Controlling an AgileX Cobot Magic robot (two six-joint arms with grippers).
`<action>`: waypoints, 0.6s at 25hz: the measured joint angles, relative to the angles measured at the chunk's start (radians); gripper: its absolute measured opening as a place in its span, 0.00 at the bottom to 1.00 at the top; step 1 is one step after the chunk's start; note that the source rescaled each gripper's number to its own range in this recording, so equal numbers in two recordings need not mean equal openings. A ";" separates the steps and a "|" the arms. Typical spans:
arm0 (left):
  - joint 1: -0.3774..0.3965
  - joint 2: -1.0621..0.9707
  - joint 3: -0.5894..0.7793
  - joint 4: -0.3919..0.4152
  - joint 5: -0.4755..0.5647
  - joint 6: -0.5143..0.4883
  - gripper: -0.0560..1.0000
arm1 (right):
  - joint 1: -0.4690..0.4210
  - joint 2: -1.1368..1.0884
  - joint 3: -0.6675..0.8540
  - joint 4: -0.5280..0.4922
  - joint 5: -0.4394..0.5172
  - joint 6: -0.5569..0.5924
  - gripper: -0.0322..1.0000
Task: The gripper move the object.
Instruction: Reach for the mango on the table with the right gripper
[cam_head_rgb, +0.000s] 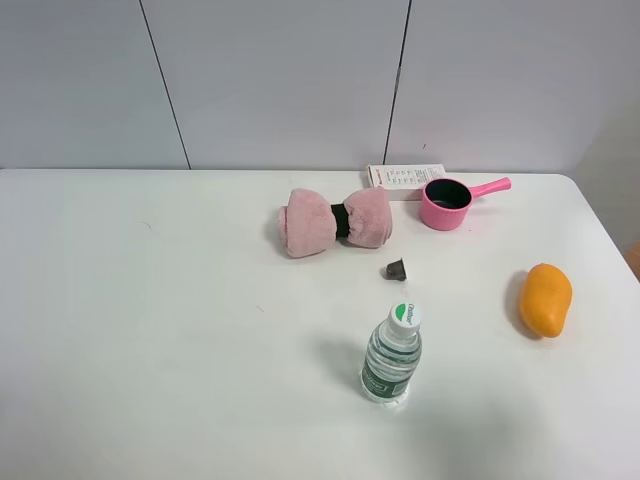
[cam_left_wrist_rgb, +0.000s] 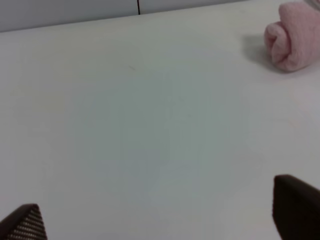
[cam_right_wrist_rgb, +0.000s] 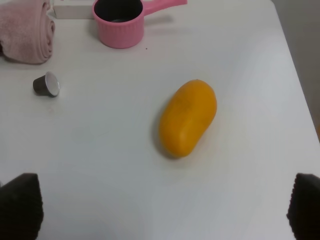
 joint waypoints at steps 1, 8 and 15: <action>0.000 0.000 0.000 0.000 0.000 0.000 1.00 | 0.000 0.000 0.000 0.000 0.000 0.000 1.00; 0.000 0.000 0.000 0.000 0.000 0.000 1.00 | 0.000 0.000 0.000 0.000 0.000 0.000 1.00; 0.000 0.000 0.000 0.000 0.000 0.000 1.00 | 0.000 0.000 0.000 0.004 0.000 0.001 1.00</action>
